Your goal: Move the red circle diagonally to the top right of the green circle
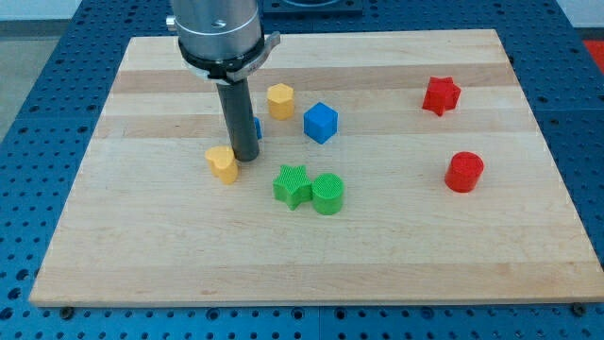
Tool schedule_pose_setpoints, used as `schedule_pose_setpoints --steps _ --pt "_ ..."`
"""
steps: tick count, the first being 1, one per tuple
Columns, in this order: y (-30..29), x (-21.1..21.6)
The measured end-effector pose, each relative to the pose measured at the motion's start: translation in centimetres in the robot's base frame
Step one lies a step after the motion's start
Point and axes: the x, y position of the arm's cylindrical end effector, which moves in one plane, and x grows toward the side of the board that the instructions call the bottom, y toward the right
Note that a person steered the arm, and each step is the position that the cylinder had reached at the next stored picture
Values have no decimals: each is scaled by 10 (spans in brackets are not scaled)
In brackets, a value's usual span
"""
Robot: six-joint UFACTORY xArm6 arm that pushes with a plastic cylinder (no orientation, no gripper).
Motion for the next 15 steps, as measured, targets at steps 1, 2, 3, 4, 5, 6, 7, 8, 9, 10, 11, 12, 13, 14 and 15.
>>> schedule_pose_setpoints --steps 1,2,3,4,5,6,7,8,9,10,11,12,13,14,15 --pt "0 3" --pt "0 3" --pt "11 3" --pt "50 3" --pt "53 4" --pt "75 10" --pt "112 10" --pt "115 10" --pt "150 20" --pt "155 44" --pt "172 89" --pt "193 103" --pt "232 122" --pt "270 124" --pt "299 124"
